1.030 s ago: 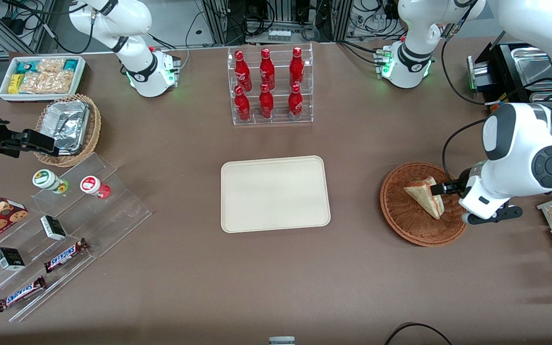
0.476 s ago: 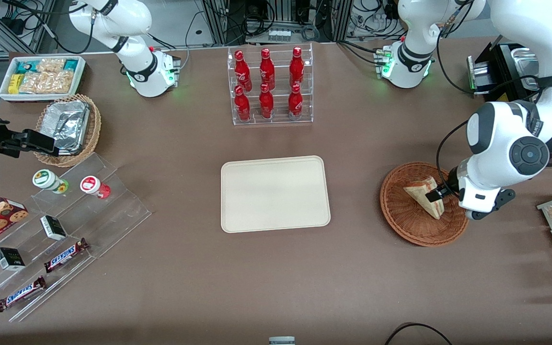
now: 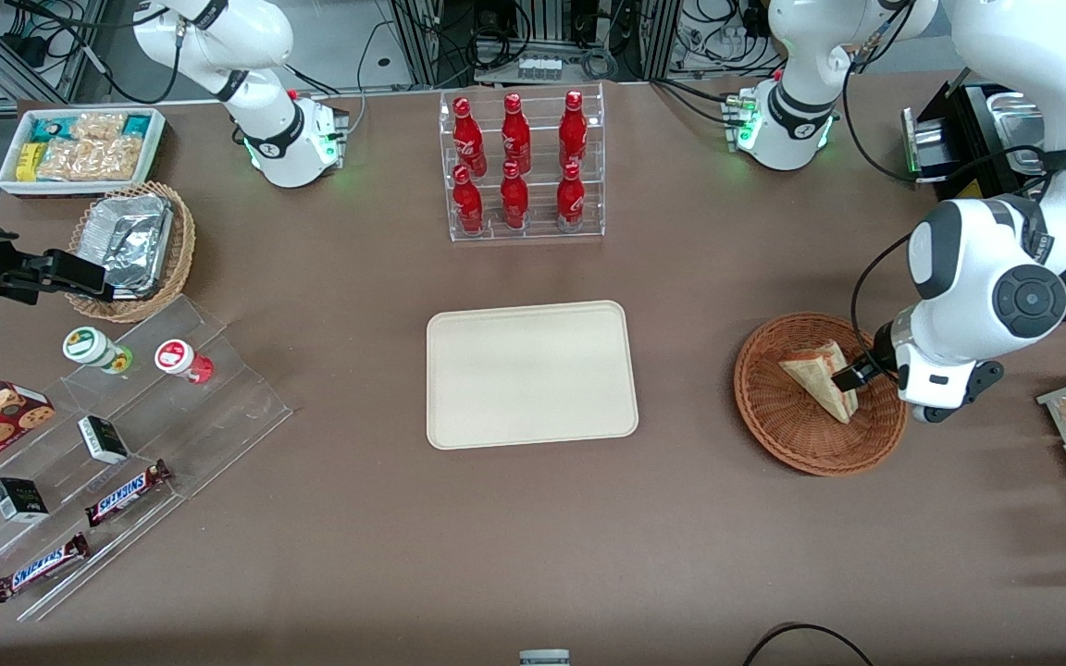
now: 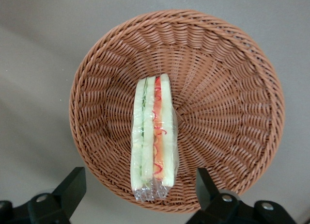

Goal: Place sandwich from basket to tray
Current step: 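Lower the open left gripper around the sandwich and close it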

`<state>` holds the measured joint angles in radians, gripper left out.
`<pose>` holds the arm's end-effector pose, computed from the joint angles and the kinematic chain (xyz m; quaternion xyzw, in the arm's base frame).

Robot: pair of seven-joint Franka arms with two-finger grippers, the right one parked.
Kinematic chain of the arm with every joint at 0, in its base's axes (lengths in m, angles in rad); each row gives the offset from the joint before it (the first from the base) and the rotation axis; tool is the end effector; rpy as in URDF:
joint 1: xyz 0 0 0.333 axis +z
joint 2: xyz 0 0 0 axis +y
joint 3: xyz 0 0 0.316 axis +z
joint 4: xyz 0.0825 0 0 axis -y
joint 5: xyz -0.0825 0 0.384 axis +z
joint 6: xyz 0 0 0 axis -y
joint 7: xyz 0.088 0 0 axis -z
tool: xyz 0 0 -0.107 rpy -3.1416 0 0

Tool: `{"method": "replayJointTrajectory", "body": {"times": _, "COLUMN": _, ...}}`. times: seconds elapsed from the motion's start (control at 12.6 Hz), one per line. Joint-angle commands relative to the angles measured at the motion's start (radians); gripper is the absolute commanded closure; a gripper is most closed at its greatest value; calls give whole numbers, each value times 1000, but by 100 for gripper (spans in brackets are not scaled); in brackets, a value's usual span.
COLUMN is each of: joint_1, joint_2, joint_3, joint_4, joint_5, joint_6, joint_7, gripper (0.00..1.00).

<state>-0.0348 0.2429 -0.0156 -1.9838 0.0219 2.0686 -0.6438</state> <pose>0.5801 -0.0279 0.3316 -0.9550 -0.2858 0.0718 0.0337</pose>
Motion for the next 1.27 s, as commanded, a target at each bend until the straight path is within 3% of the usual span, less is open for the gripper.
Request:
{"method": "replayJointTrajectory", "body": {"times": 0.0, "joint_1": -1, "joint_2": -8, "joint_3": -3, "joint_4": -32, "joint_5": -5, "joint_6": 31, "joint_7": -52, "gripper": 0}}
{"method": "replayJointTrajectory", "body": {"times": 0.63, "joint_1": -10, "joint_2": -28, "joint_3": -4, "joint_4": -199, "joint_5": -2, "joint_6": 243, "joint_7": -137, "gripper": 0}}
{"method": "replayJointTrajectory", "body": {"times": 1.19, "joint_1": -13, "joint_2": -13, "joint_3": -7, "joint_4": -230, "joint_5": -13, "joint_6": 306, "joint_7": -172, "gripper": 0}}
